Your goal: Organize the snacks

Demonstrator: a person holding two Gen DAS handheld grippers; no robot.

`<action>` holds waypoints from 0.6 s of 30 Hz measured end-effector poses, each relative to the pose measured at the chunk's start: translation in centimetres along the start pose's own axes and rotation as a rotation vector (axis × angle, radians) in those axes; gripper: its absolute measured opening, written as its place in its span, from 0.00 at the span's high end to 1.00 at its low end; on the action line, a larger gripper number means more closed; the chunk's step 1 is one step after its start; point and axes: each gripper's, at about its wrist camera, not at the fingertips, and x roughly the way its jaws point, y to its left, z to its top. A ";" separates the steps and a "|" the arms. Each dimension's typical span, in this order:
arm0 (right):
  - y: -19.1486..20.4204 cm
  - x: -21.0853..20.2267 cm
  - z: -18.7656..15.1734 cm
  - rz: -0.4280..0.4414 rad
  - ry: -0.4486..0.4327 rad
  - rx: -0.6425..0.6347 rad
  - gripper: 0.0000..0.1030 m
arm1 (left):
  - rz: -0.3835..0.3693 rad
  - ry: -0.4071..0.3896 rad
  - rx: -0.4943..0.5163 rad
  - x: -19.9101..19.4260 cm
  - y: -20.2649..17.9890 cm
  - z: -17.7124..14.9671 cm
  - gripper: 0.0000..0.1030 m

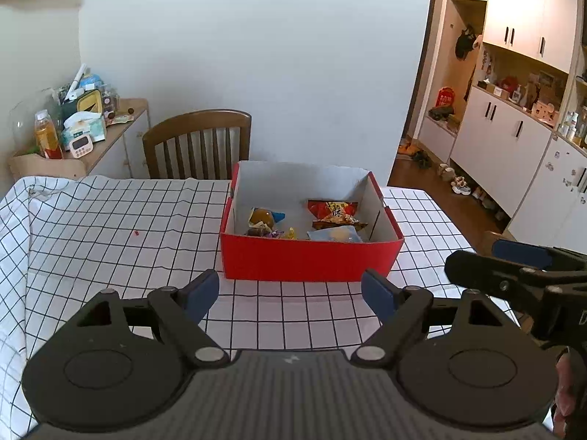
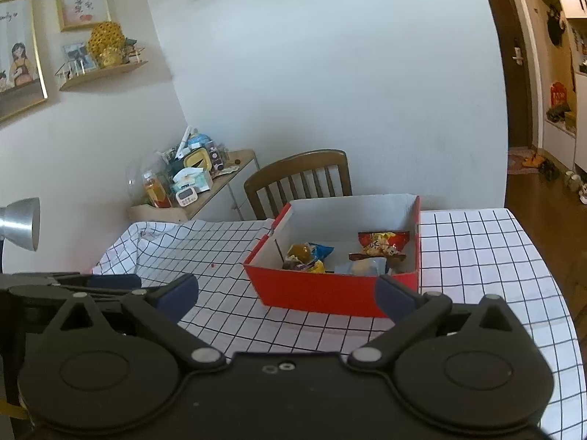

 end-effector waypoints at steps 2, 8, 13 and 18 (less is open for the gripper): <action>0.0 -0.2 -0.2 -0.015 -0.013 0.005 0.00 | 0.006 0.001 -0.004 -0.1 0.0 -0.2 0.18; 0.1 -0.5 -0.8 -0.061 -0.021 -0.013 0.00 | 0.007 0.004 -0.009 -0.2 0.0 -0.5 0.18; -0.6 -0.3 -1.0 -0.073 -0.005 0.043 0.00 | 0.012 -0.003 -0.003 -0.5 -0.3 -0.8 0.18; -0.5 -0.7 -1.4 -0.080 -0.023 0.040 0.00 | 0.016 -0.002 -0.006 -0.7 -0.4 -0.8 0.18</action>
